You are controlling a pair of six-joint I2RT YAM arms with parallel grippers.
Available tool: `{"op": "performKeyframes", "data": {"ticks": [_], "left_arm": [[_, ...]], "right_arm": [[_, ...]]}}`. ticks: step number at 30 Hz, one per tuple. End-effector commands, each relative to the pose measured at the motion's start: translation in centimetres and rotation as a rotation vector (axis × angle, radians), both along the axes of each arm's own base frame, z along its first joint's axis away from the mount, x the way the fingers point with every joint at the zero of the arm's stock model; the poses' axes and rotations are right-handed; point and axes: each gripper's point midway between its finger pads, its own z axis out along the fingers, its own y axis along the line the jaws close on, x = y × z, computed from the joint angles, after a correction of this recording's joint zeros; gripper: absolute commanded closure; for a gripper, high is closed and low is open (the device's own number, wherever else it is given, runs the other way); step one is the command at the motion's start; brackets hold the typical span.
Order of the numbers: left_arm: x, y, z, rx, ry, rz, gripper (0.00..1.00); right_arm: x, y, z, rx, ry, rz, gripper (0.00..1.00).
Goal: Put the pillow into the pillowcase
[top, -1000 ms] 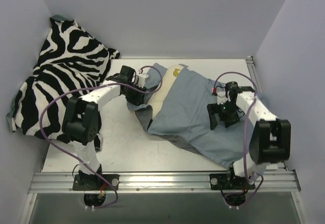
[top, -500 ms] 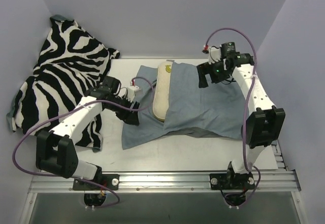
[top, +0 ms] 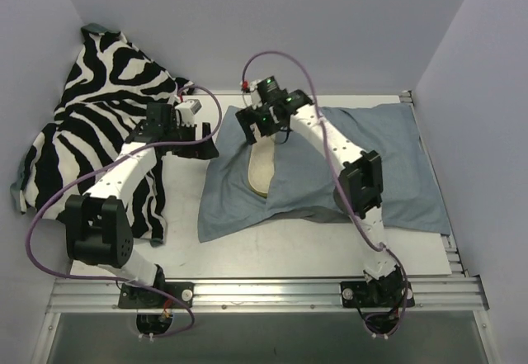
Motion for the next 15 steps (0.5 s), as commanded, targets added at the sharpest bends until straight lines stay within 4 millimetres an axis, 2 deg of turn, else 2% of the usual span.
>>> {"op": "performKeyframes", "data": {"ticks": [1,2,4,6,7,8,9,10,11,12,13,14,15], "left_arm": [[5.0,-0.3,1.7,0.018,-0.134,0.074,0.03],[5.7,-0.3,0.6,0.025,-0.112,0.083,0.03],[7.2,0.3,-0.1,0.046,-0.112,0.145,0.03],[8.4,0.5,-1.5,0.068,-0.091,0.168,0.03],[8.9,0.4,-2.0,0.078,-0.093,0.175,0.04],[9.2,0.1,-3.7,0.079,-0.062,0.165,0.04],[9.7,-0.2,-4.0,0.072,-0.060,0.158,0.06],[10.2,-0.5,-4.7,0.072,-0.052,0.157,0.07],[10.2,-1.4,-6.7,0.062,-0.009,0.130,0.07],[10.9,-2.1,-6.9,0.049,-0.006,0.117,0.08],[11.1,-2.7,-7.7,0.038,0.014,0.115,0.10],[11.0,-3.4,-9.8,0.038,0.059,0.105,0.10],[11.5,-3.8,-10.0,0.030,0.060,0.106,0.11]], "right_arm": [[0.2,-0.9,-4.8,-0.197,0.002,-0.096,0.02],[0.1,-1.1,-6.5,-0.232,0.015,-0.104,0.02],[0.0,-1.8,-8.4,-0.295,0.023,-0.118,0.03],[-1.4,-2.8,-11.5,-0.367,0.083,-0.116,0.15],[-2.0,-3.2,-12.1,-0.373,0.107,-0.111,0.22],[-3.3,-3.0,-12.3,-0.352,0.150,-0.082,0.33],[-4.8,-3.7,-13.5,-0.365,0.204,-0.068,0.58],[-5.8,-4.0,-13.8,-0.361,0.234,-0.058,0.69],[-6.7,-3.8,-12.6,-0.323,0.243,-0.041,0.86],[-7.8,-3.3,-12.2,-0.278,0.278,-0.004,0.93],[-9.0,-3.9,-12.7,-0.284,0.308,0.007,1.00],[-9.5,-3.6,-11.1,-0.243,0.299,0.030,1.00],[-10.3,-3.2,-10.5,-0.199,0.320,0.061,1.00]]}}
